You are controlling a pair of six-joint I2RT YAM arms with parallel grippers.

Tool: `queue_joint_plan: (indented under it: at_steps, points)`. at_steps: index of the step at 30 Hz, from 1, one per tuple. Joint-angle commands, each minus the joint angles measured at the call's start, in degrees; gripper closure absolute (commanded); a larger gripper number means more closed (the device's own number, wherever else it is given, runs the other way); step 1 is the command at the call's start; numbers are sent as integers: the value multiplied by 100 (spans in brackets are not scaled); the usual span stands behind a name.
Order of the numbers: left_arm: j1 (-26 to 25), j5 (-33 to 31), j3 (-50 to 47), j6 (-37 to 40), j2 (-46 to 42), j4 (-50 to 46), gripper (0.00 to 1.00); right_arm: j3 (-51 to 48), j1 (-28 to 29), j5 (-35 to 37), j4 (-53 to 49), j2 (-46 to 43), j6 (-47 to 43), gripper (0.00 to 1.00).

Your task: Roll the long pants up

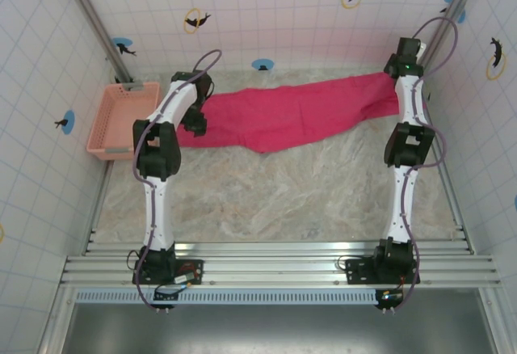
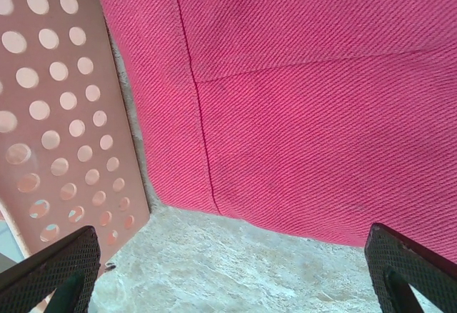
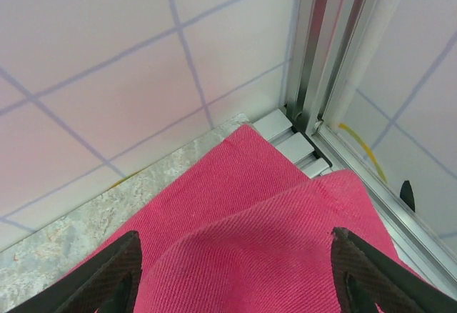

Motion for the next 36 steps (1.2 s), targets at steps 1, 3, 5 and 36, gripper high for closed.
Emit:
queue_joint_plan:
  at_steps: [1,3,5,36]
  points:
    - [-66,-70,85,-97,-157,21,3,143,-163,-25,-337,-498,46,28]
    - [-147,-94,283,-67,-48,40,3,16,-341,-240,-769,-719,79,28]
    - [-198,-45,599,-76,242,35,3,-199,-487,-374,-1248,-992,87,28]
    - [-686,329,1880,-908,1463,-382,3,-565,1599,-408,-3695,-108,-1033,17]
